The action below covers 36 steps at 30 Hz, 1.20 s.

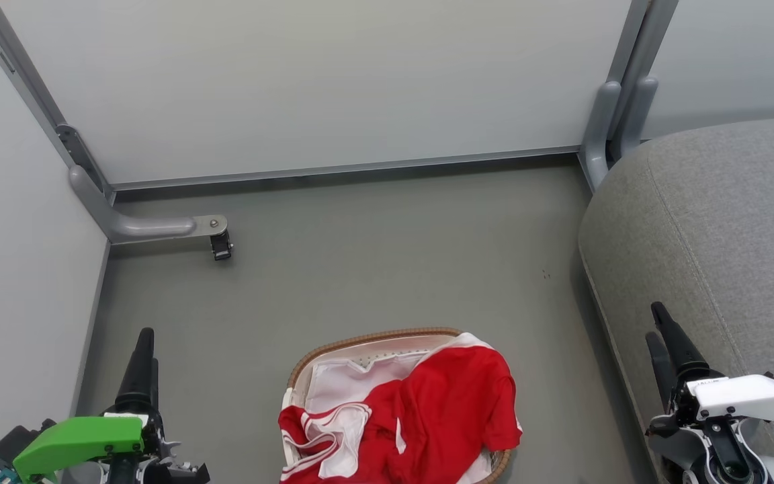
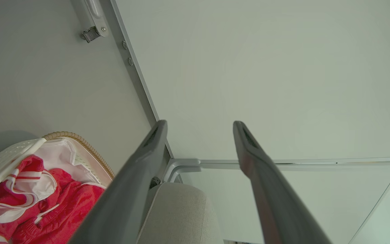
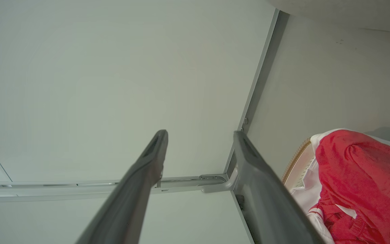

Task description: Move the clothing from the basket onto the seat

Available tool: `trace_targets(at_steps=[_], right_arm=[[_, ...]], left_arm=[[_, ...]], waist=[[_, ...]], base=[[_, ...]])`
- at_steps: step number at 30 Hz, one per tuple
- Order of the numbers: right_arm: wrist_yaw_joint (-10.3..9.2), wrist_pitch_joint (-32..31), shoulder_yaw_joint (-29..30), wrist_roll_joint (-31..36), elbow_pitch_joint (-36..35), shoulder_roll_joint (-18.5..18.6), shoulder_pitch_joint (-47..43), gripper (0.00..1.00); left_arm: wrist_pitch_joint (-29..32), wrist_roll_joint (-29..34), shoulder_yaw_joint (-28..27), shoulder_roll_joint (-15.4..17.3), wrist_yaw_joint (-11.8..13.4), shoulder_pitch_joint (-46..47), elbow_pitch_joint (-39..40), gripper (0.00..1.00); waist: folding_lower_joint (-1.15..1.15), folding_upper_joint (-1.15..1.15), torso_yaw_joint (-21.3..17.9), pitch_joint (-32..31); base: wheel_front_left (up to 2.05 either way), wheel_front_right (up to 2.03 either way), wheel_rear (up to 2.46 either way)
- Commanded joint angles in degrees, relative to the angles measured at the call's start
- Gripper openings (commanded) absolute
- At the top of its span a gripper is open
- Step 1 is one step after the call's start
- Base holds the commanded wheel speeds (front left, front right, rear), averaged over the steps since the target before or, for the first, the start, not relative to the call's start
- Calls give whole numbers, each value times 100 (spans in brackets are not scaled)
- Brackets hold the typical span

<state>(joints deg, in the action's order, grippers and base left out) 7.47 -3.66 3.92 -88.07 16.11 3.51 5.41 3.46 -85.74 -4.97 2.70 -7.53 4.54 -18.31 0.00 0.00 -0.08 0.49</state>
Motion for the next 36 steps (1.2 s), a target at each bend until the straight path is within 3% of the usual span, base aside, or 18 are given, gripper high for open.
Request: trace_targets(at_steps=[1, 16, 36], right_arm=[[1, 74, -27, 195, -57, 92, 198, 100], [2, 445, -277, 1860, 108, 195, 372, 100], [2, 850, -765, 3706, 365, 380, 450, 100]], left_arm=[[-59, 282, -4, 77, 1, 222, 70, 100], [-428, 2364, 43, 77, 17, 304, -64, 100], [-834, 4254, 402, 203, 77, 212, -222, 100]], waist=[[0, 0, -2, 9], [0, 0, -13, 77], [0, 0, -47, 117]], base=[[0, 0, 0], [0, 0, 0], [0, 0, 0]])
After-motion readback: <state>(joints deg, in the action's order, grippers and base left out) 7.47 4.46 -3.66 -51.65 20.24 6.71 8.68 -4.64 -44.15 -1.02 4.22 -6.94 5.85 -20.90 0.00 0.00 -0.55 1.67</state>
